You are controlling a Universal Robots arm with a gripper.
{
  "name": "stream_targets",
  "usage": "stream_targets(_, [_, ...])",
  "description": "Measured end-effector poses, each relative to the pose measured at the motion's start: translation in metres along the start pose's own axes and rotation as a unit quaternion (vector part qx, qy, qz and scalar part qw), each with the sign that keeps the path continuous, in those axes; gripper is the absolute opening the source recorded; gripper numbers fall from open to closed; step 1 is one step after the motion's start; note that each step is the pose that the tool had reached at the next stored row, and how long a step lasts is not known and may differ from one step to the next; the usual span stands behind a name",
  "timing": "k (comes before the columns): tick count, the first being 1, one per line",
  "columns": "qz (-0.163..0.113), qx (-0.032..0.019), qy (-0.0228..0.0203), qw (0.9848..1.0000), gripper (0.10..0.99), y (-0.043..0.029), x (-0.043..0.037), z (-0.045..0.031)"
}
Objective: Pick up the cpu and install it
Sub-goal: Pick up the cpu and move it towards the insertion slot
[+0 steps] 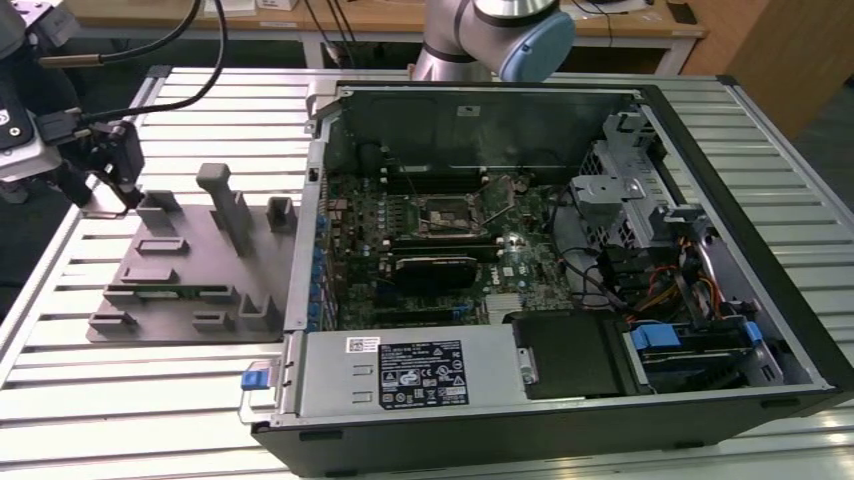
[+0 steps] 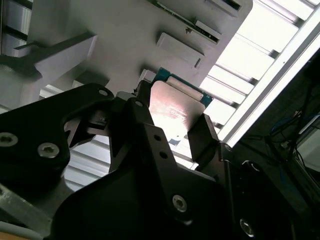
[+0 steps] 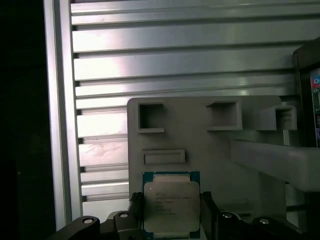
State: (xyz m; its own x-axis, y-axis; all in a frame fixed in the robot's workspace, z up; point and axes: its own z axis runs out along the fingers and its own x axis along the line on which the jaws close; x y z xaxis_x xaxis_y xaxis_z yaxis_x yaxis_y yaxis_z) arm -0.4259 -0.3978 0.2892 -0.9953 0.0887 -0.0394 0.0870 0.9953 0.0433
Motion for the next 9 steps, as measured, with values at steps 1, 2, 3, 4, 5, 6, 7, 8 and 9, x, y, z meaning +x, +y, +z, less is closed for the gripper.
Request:
stream_targets(1, [0.0,0.0,0.0,1.0,0.541,0.0001,-0.0001,-0.0019])
stream_targets(2, [0.0,0.0,-0.0001,1.0,0.541,0.0002,-0.0002,-0.0038])
stream_targets(3, [0.0,0.0,0.0,1.0,0.541,0.0003,-0.0002,-0.0059])
stream_targets(4, [0.0,0.0,0.0,1.0,0.541,0.0004,-0.0003,-0.008])
stream_targets(5, [0.0,0.0,0.0,1.0,0.541,0.0004,-0.0004,-0.0101])
stream_targets(6, [0.0,0.0,-0.0001,1.0,0.541,0.0005,-0.0005,-0.012])
stream_targets(7, [0.0,0.0,0.0,1.0,0.541,0.0006,-0.0005,-0.0137])
stream_targets(8, [0.0,0.0,-0.0001,1.0,0.541,0.0007,-0.0006,-0.0154])
stream_targets(9, [0.0,0.0,-0.0001,1.0,0.541,0.0007,-0.0007,-0.0172])
